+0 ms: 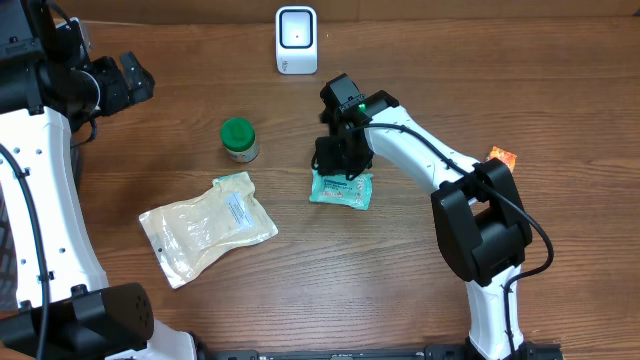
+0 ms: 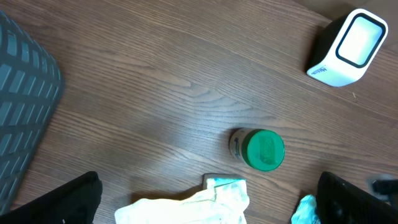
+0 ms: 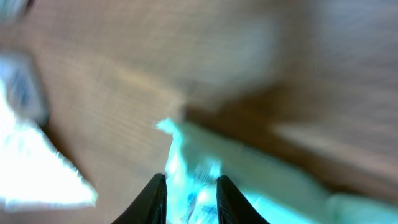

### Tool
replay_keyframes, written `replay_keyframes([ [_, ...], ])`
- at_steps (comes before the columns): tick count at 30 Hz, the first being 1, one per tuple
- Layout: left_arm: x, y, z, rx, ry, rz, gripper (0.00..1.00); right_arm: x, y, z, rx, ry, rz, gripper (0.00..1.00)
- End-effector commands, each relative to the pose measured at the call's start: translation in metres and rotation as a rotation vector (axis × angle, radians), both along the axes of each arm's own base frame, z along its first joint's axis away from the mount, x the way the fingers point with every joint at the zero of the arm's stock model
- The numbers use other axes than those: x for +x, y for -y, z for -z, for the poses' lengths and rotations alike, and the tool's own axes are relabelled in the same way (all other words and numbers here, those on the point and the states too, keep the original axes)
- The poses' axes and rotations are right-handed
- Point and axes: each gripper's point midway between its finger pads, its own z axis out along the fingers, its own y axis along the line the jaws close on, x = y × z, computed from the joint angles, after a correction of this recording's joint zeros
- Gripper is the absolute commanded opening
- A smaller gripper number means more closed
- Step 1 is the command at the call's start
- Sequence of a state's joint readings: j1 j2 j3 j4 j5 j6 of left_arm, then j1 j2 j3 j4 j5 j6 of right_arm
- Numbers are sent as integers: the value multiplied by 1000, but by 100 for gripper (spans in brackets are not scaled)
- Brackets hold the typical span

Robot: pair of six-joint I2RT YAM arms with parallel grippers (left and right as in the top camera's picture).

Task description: Scan the item barcode

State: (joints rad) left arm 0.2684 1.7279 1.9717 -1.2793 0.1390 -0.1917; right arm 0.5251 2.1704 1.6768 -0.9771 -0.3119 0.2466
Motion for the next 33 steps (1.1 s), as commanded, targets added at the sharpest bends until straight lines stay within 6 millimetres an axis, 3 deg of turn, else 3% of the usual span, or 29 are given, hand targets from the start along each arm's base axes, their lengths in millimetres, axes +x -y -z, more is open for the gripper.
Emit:
replay_keyframes([
  [1,1,2,-3,-12,10,-5,99,-21,-18,-13,130,-33,-191,24],
  [5,1,2,-3,-12,10,-5,100,-19,-15,-29,125,-48,-170,24],
  [8,1,2,-3,-12,10,-6,100,-9,-11,-56,135,-33,-136,24],
  [13,1,2,-3,-12,10,-5,100,7,19,-86,121,-29,-52,30],
  [17,1,2,-3,-12,10,-5,100,14,59,-72,57,-73,32,41],
  [22,1,2,-3,-12,10,-6,99,2,90,-39,41,-169,94,41],
  [27,1,2,-3,-12,10,-5,99,-16,86,-5,101,-225,80,41],
  [33,1,2,-3,-12,10,-6,99,-31,80,23,159,-247,85,41],
])
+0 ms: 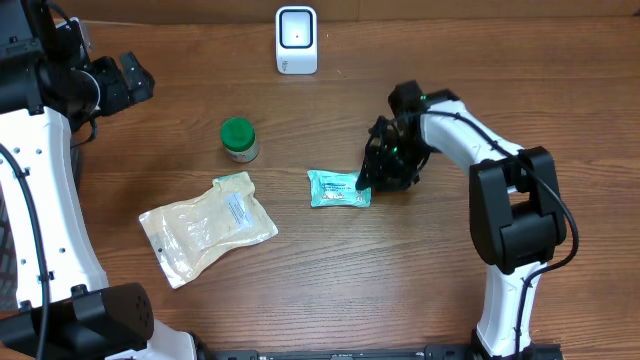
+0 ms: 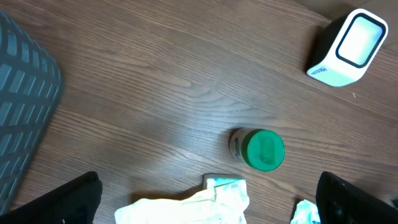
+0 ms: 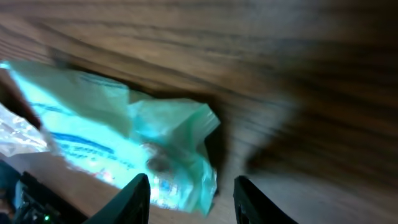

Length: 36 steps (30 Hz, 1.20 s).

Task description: Scan the item barcode

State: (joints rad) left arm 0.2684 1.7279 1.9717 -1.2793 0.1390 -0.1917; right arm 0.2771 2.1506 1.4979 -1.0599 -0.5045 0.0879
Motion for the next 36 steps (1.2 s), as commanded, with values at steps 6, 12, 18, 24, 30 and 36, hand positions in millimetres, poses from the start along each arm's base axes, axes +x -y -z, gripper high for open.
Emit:
replay_keyframes([
  [6,1,2,-3,-12,10,-5,100,-22,-8,35,17,-25,63,29],
  [12,1,2,-3,-12,10,-5,100,-30,-7,54,-58,-29,119,4],
  [18,1,2,-3,-12,10,-5,100,-22,-6,44,-51,-14,129,4],
  [24,1,2,-3,-12,10,-6,100,4,6,-15,-62,108,159,4],
  [30,1,2,-3,-12,10,-5,100,12,33,-88,-189,294,186,4],
  [36,1,2,-3,-12,10,-5,99,-2,100,-128,-562,343,271,4],
])
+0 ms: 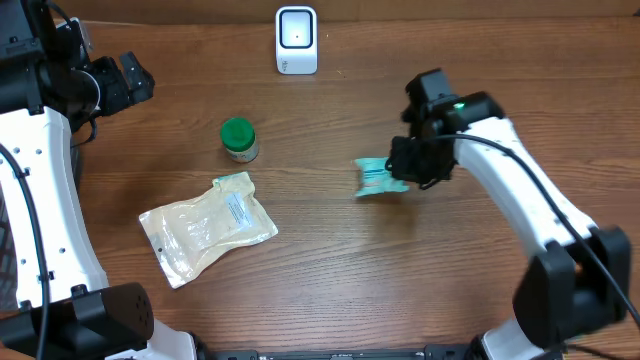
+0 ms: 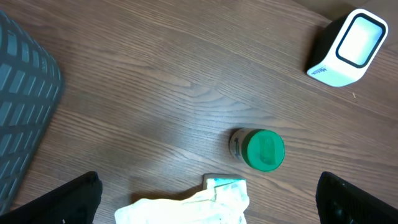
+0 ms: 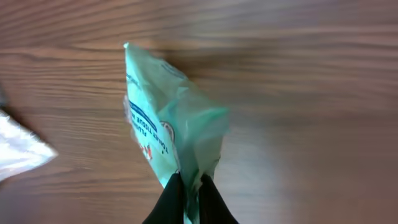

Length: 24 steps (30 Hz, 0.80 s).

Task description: Scan the item barcode

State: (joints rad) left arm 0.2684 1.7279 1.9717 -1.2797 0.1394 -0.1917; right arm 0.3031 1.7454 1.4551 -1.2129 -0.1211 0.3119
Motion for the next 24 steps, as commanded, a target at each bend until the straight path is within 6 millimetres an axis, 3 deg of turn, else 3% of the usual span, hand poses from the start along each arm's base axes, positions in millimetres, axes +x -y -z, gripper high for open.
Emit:
replay_keyframes([
  [1,1,2,-3,-12,10,-6,100,8,54,-26,-314,95,119,4],
  [4,1,2,-3,-12,10,-6,99,-2,82,-37,-507,105,196,4],
  [7,1,2,-3,-12,10,-6,100,-10,93,-46,-627,126,242,4],
  [14,1,2,-3,-12,10,-6,100,-8,98,-55,-785,197,248,4],
  [17,1,2,-3,-12,10,-6,100,-8,97,-45,-803,164,232,4],
  [20,1,2,-3,-12,10,-6,100,-11,84,-28,-738,102,225,4],
  [24,1,2,-3,-12,10,-6,100,-7,69,-19,-648,89,206,4],
])
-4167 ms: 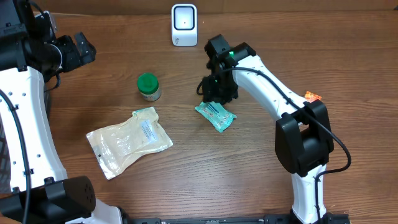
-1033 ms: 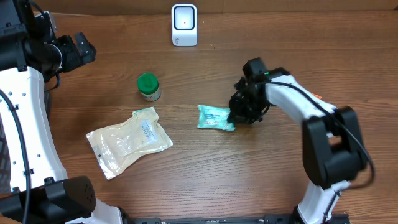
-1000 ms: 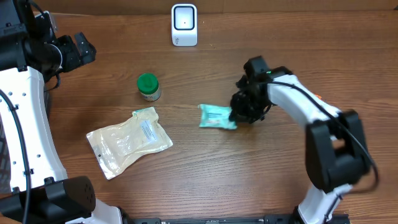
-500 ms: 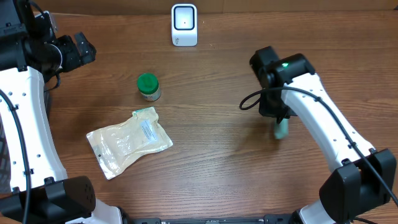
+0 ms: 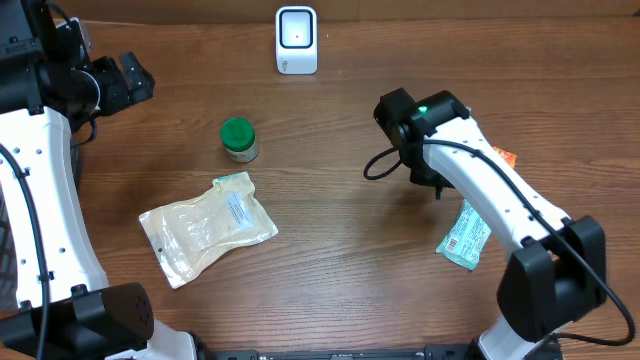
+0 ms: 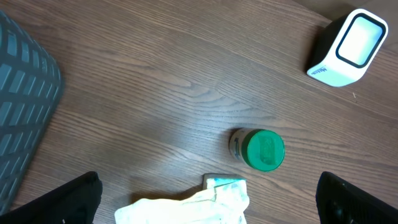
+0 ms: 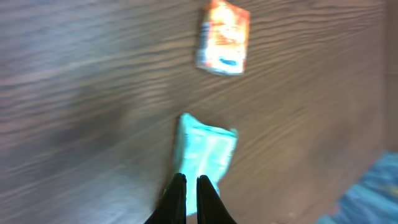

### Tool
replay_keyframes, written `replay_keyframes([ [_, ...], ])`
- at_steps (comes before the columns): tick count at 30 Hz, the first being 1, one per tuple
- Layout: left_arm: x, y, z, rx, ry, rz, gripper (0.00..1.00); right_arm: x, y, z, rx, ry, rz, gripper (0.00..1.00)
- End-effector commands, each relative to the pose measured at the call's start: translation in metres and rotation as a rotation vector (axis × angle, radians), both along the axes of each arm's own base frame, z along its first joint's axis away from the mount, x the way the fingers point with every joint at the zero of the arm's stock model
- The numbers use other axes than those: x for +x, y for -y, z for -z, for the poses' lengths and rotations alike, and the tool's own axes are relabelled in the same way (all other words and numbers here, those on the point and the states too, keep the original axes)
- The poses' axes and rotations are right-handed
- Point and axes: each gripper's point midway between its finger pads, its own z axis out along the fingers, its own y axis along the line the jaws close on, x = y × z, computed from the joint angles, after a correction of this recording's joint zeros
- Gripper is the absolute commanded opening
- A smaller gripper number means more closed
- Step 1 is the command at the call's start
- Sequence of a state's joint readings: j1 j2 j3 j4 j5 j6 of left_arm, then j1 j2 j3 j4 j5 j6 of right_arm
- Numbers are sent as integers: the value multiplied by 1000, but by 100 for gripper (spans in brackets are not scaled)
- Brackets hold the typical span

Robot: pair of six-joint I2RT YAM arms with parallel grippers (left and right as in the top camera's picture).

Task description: Scan the item barcode

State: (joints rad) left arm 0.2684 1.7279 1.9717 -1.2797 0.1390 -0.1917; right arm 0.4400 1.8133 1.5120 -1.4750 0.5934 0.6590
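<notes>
The teal tissue packet (image 5: pixel 462 238) lies flat on the table at the right, pale printed side up. In the blurred right wrist view the packet (image 7: pixel 208 146) shows beyond the fingers. My right gripper (image 5: pixel 437 188) hangs up and to the left of the packet, apart from it. Its jaws (image 7: pixel 188 183) stand almost together with nothing gripped. The white scanner (image 5: pixel 296 40) stands at the far edge, its window facing the table. My left gripper (image 5: pixel 125 80) is at the far left, wide open (image 6: pixel 208 193) and empty.
A green-lidded jar (image 5: pixel 238 138) stands left of centre. A white pouch (image 5: pixel 205 225) lies in front of it. An orange sachet (image 5: pixel 503 157) lies near the right edge, beyond the teal packet. A grey grid mat (image 6: pixel 25 93) sits at the left.
The teal packet was in my right gripper, held above the table's middle. Now it lies on the table at the right, let go, with the gripper up and to its left. Left arm unmoved.
My right gripper stood over the teal packet at the table's middle. Then it was at the packet's right end, jaws apart. Then it was shut on the packet and held it up. Now the packet lies at the right, free of the gripper.
</notes>
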Motion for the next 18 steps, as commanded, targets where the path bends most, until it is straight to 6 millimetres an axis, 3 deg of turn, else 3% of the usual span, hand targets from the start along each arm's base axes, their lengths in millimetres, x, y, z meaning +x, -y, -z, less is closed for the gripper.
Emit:
replay_keyframes([
  [1,1,2,-3,-12,10,-6,100,4,-18,3,101,-9,-29,4],
  [4,1,2,-3,-12,10,-6,100,4,-28,8,158,-45,-82,11],
  [6,1,2,-3,-12,10,-5,100,3,-32,10,178,-62,-104,29],
  [8,1,2,-3,-12,10,-5,100,5,-33,12,183,-57,-109,41],
  [12,1,2,-3,-12,10,-6,100,-3,-29,23,171,-98,-120,43],
  [14,1,2,-3,-12,10,-6,100,-10,-20,29,154,-95,-41,49],
  [18,1,2,-3,-12,10,-5,100,-28,16,42,132,-43,289,54],
])
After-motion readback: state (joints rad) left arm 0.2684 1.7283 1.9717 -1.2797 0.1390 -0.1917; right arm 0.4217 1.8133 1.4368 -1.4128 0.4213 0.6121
